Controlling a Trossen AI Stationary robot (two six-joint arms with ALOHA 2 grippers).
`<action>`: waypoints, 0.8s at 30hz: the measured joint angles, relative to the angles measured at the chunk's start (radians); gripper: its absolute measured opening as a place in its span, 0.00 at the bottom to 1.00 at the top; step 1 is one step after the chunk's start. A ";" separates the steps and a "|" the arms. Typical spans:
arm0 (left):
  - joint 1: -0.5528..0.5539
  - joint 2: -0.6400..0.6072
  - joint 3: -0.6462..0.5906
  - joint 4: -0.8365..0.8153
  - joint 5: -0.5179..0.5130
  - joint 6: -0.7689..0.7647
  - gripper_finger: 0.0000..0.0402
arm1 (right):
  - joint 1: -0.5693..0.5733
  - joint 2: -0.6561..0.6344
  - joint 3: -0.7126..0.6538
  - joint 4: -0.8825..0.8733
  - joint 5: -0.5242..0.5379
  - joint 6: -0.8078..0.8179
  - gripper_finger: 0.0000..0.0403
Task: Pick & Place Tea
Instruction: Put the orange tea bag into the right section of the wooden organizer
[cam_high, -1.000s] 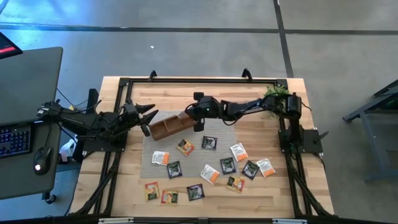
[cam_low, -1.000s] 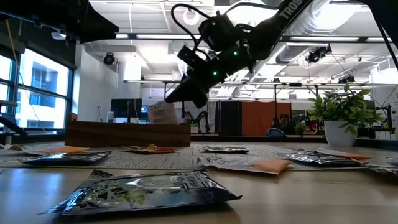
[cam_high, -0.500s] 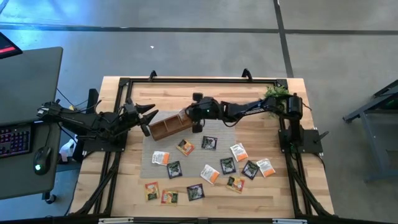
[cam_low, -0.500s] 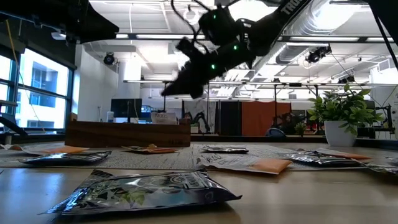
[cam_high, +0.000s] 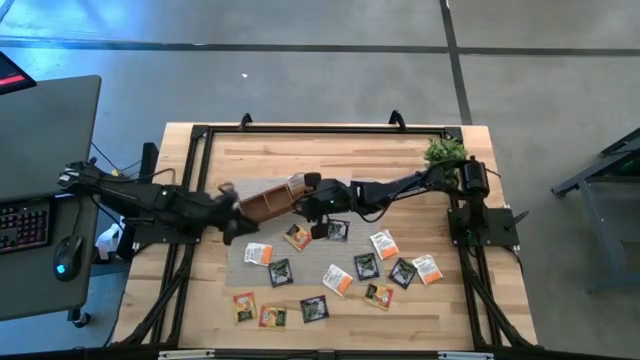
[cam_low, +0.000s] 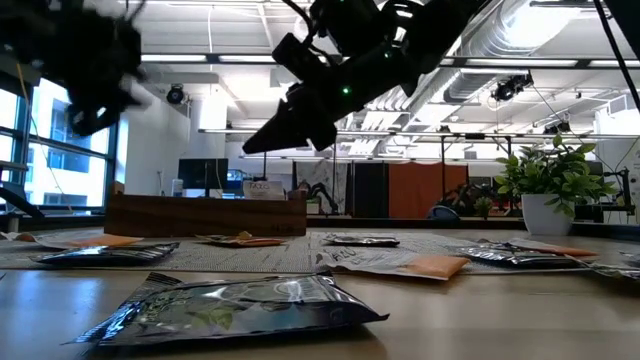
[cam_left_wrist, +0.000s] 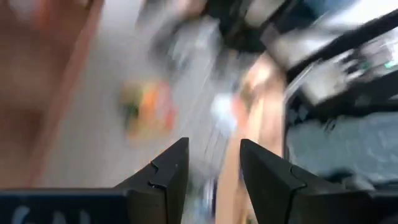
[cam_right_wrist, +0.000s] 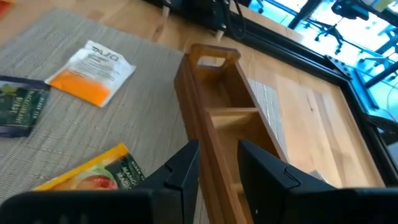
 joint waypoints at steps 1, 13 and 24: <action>0.000 0.021 0.000 -0.055 0.021 -0.067 0.36 | 0.000 0.000 0.000 -0.002 0.003 0.000 0.26; 0.000 0.278 0.000 -0.252 0.181 -0.445 0.36 | -0.001 0.002 0.000 -0.011 0.005 0.001 0.26; -0.052 0.490 0.000 -0.087 0.282 -0.537 0.36 | -0.019 0.002 0.000 -0.044 0.002 0.002 0.26</action>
